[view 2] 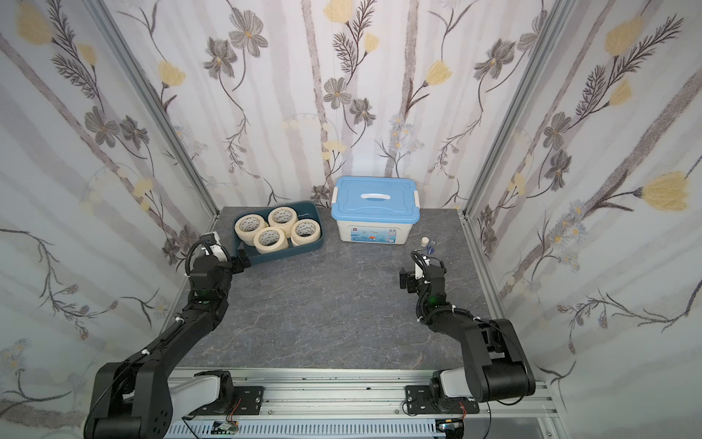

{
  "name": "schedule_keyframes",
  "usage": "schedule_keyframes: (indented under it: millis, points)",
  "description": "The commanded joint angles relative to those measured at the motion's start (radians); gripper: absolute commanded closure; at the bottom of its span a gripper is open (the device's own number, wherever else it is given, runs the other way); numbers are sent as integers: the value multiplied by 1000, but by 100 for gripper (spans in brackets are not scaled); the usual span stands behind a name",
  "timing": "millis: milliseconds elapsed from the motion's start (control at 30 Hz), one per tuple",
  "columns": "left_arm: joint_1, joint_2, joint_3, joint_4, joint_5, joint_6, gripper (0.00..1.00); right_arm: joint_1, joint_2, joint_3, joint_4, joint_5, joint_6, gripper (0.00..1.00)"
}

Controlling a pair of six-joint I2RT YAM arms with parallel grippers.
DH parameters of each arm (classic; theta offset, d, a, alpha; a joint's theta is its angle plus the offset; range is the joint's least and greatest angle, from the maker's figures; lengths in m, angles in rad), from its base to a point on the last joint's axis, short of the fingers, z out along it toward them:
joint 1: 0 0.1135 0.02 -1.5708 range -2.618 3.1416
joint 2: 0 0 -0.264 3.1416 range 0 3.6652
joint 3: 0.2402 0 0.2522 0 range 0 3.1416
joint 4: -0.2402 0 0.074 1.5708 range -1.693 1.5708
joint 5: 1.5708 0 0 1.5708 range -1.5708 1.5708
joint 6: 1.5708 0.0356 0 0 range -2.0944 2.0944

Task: Take out the art tape in the storage box
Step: Move the storage box to the center of the board.

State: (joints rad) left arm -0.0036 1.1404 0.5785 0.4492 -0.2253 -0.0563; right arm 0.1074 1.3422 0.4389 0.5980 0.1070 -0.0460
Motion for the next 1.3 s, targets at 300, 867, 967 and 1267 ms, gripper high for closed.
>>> schedule_keyframes:
  millis: [300,867,967,1267]
  points:
    - [161,186,381,-741,72,-334,0,0,-368,236,-770,-63,258,0]
    - [206,729,794,-953,372,-318,31,2,-351,380,-939,-287,319,0]
    - [206,798,847,-958,390,-318,36,2,-350,377,-943,-287,321,0]
    - [203,844,864,-949,400,-319,71,2,-350,372,-958,-282,320,0]
